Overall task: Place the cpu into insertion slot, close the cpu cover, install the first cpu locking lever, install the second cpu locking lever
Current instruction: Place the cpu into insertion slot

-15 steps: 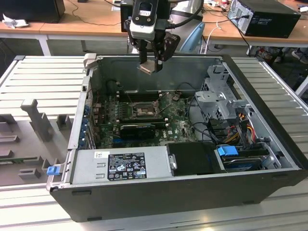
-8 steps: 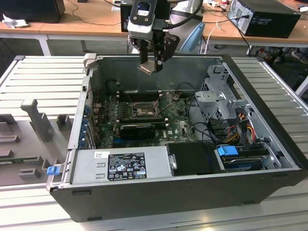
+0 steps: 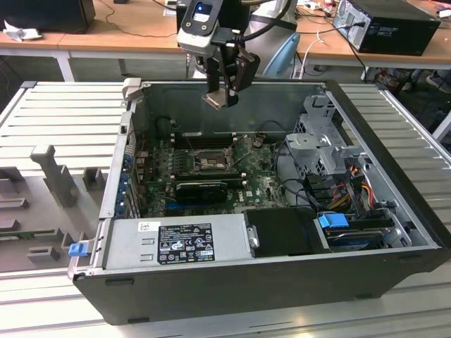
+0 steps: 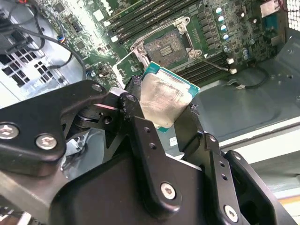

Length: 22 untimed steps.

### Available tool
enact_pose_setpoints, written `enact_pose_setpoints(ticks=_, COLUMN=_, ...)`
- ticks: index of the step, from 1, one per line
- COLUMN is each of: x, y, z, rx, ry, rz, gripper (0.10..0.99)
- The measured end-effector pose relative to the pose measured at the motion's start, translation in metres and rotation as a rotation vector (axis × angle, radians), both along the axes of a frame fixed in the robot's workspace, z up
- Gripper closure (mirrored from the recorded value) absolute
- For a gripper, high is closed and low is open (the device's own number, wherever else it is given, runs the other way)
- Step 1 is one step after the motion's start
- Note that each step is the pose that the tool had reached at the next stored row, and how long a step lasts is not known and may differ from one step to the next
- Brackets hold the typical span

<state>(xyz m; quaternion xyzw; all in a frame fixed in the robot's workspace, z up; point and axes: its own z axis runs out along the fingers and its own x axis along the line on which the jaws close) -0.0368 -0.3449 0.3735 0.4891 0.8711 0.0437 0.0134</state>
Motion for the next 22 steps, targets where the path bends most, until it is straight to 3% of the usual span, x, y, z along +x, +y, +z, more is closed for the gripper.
enact_pose_setpoints(ticks=22, x=0.0, y=0.0, z=-0.0004, rx=0.0, ry=0.0, rz=-0.273, gripper=0.557)
